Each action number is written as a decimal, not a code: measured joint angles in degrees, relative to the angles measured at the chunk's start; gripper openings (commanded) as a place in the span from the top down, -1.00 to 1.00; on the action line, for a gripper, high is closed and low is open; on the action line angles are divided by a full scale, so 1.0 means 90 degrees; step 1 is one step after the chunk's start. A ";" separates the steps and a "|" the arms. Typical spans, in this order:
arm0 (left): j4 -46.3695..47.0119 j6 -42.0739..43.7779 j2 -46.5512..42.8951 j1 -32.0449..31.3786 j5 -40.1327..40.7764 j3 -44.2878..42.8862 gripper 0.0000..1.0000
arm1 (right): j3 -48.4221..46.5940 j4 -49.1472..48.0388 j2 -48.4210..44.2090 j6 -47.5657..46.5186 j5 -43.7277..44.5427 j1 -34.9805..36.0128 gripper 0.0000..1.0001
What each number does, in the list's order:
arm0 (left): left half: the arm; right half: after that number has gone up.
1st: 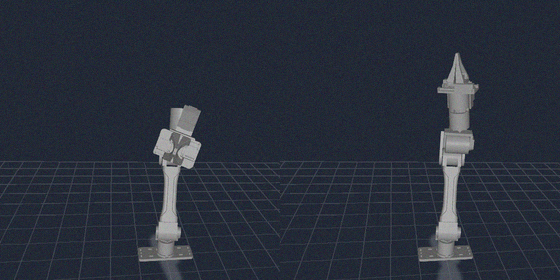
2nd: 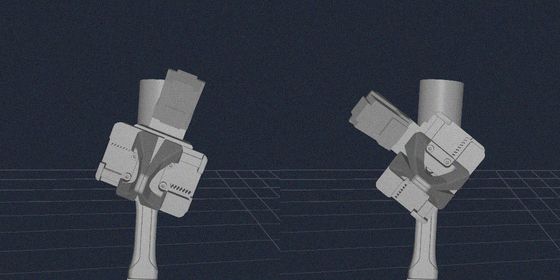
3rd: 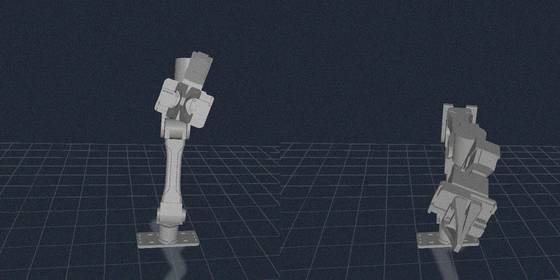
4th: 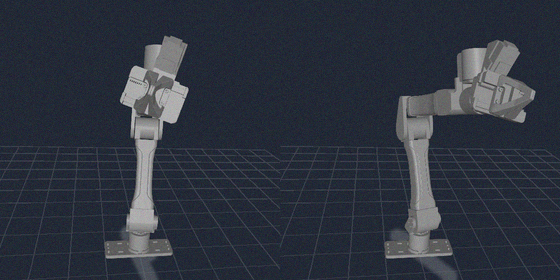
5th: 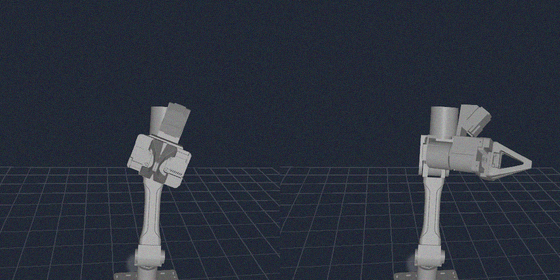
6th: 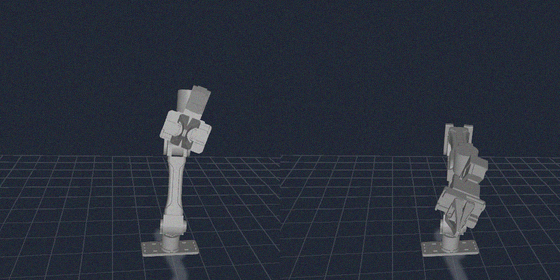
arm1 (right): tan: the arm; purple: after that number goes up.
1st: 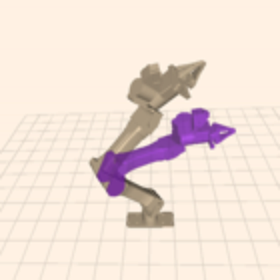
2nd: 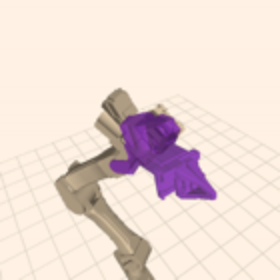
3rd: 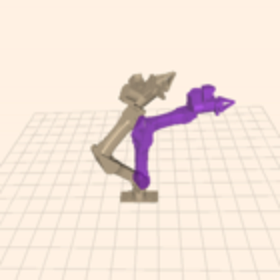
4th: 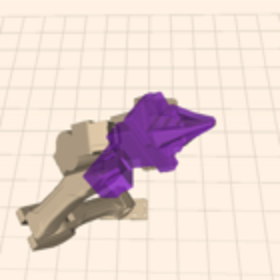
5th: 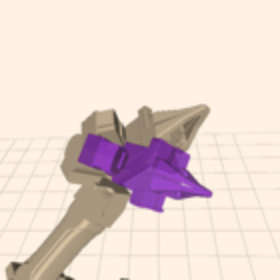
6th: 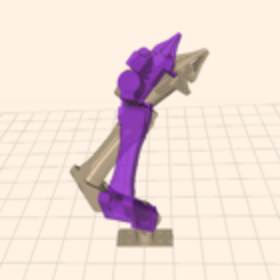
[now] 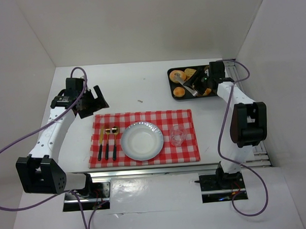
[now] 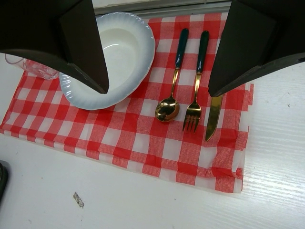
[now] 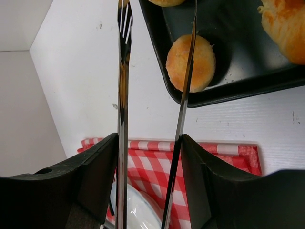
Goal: Place the bread
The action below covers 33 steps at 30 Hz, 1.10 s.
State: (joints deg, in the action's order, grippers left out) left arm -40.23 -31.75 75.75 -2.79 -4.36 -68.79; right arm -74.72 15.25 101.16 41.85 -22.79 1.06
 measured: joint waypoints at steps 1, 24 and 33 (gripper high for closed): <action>0.0000 0.0000 0.0005 0.0000 0.0000 0.0000 -0.98 | 0.0010 -0.0007 -0.0012 0.0015 -0.0005 -0.0007 -0.21; 0.0000 -0.0002 0.0029 0.0000 0.0002 0.0000 -0.98 | -0.0032 -0.0469 0.0508 0.0367 -0.0172 -0.0075 -0.32; 0.0000 -0.0002 0.0027 -0.0027 0.0000 0.0000 -0.98 | -0.0219 -0.0614 0.0916 0.0410 -0.0406 -0.0075 0.02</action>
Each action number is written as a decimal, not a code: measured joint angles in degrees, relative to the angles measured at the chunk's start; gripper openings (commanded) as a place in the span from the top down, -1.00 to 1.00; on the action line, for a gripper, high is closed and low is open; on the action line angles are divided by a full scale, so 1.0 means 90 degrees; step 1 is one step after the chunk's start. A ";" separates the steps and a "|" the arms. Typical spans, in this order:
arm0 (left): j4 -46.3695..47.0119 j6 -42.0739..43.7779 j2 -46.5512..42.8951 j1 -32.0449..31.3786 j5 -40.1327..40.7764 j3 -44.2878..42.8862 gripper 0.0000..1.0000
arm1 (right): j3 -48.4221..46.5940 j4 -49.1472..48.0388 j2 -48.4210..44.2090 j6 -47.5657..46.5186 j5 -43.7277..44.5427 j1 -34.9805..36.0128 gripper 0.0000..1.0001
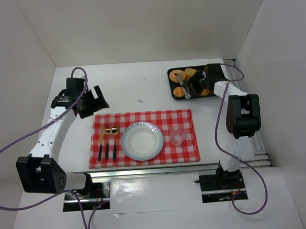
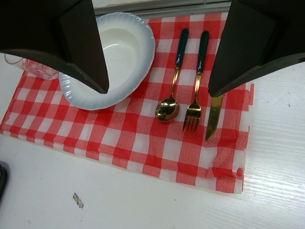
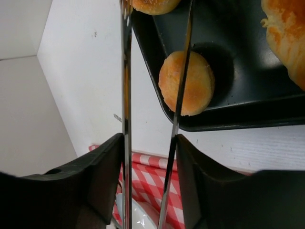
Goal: Place the bread
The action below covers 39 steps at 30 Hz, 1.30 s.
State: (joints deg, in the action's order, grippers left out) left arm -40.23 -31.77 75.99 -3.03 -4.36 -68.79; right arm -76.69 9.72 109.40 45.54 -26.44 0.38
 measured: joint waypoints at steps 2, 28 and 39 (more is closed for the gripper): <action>0.0000 0.0000 0.0002 -0.0015 0.0000 0.0000 -0.98 | -0.0022 -0.0019 0.0078 0.0041 -0.0024 0.0000 0.27; 0.0005 0.0005 0.0092 -0.0027 0.0002 -0.0022 -0.98 | 0.0236 0.0896 -0.1841 -0.0801 -0.0253 -0.0457 0.61; 0.0078 0.0005 0.0109 -0.0034 0.0000 -0.0172 -0.98 | 0.0952 0.3194 -0.3655 -0.2397 -0.0950 0.1520 0.59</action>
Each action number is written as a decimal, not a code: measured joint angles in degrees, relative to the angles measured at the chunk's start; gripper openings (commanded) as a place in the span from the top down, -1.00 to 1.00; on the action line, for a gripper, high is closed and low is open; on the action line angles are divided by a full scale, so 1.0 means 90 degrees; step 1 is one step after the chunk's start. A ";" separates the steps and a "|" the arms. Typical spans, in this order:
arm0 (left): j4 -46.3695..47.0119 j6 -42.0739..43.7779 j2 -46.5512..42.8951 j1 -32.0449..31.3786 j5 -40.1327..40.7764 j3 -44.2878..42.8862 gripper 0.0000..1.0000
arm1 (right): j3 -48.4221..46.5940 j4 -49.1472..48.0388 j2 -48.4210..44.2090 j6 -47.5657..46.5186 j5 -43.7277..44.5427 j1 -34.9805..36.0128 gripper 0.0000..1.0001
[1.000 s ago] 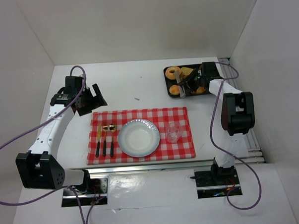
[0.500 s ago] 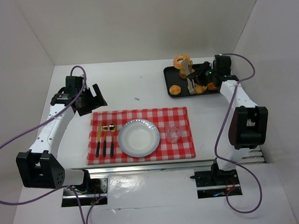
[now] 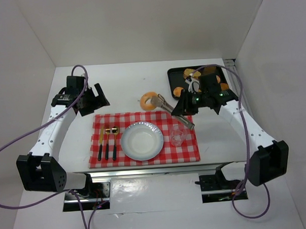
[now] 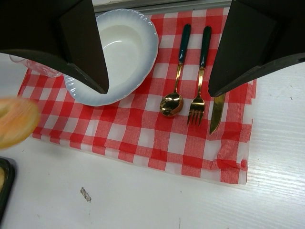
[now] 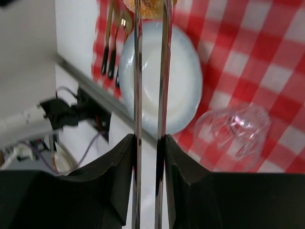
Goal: Place the bread
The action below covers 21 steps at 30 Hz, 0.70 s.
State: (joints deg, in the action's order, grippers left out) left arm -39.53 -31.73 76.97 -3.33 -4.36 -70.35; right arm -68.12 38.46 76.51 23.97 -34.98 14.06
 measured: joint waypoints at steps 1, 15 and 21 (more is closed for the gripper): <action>0.0002 0.0000 0.0000 -0.0022 0.0000 -0.0005 -0.98 | 0.0114 0.0177 -0.0170 -0.0041 -0.0039 0.0236 0.59; 0.0012 -0.0005 -0.0141 -0.0058 0.0000 -0.0002 -0.98 | 0.0869 0.1365 -0.0918 -0.0095 0.0187 0.2069 0.54; 0.0012 -0.0005 -0.0182 -0.0058 0.0000 -0.0005 -0.98 | 0.0867 0.1348 -0.0571 -0.0029 0.0372 0.2378 -0.12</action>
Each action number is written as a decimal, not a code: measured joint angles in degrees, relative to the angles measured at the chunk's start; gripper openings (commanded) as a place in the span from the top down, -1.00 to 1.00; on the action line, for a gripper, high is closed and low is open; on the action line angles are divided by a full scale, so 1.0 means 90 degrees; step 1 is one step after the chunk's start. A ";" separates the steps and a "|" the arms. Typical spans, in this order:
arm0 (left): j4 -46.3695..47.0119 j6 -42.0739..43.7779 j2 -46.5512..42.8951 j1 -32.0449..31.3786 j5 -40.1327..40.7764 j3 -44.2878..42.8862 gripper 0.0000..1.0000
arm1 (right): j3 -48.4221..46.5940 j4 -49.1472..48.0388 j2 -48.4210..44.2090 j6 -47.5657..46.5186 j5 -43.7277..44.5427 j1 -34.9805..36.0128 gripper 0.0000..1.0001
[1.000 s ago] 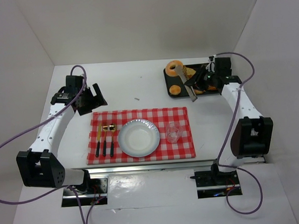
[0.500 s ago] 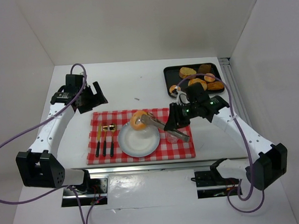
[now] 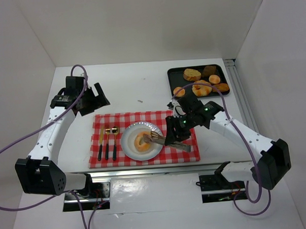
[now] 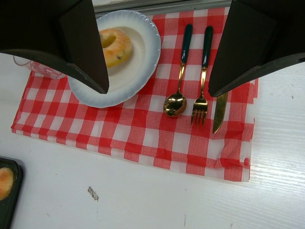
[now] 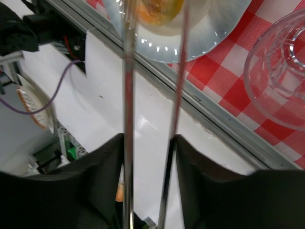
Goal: Place the bread
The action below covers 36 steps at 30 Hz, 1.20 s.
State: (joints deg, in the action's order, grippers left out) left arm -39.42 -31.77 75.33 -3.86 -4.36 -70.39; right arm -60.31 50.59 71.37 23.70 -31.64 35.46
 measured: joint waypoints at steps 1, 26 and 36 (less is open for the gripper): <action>0.0000 0.0000 0.0000 0.0000 0.0000 0.0000 -0.98 | 0.0000 0.0002 0.0061 0.0005 0.0041 0.0019 -0.17; 0.0027 0.0000 0.0102 -0.0102 -0.0083 0.0000 -0.96 | -0.2965 0.0236 0.1018 -0.0112 0.2336 -0.1280 -0.21; 0.0073 0.0005 0.0204 -0.0119 -0.0109 -0.0058 -0.96 | -0.3585 -0.0415 0.2147 0.0066 0.4189 -0.3393 -0.14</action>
State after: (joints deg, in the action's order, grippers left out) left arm -38.76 -31.73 77.17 -4.93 -5.34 -70.91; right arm -92.58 46.85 90.70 24.29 6.07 4.93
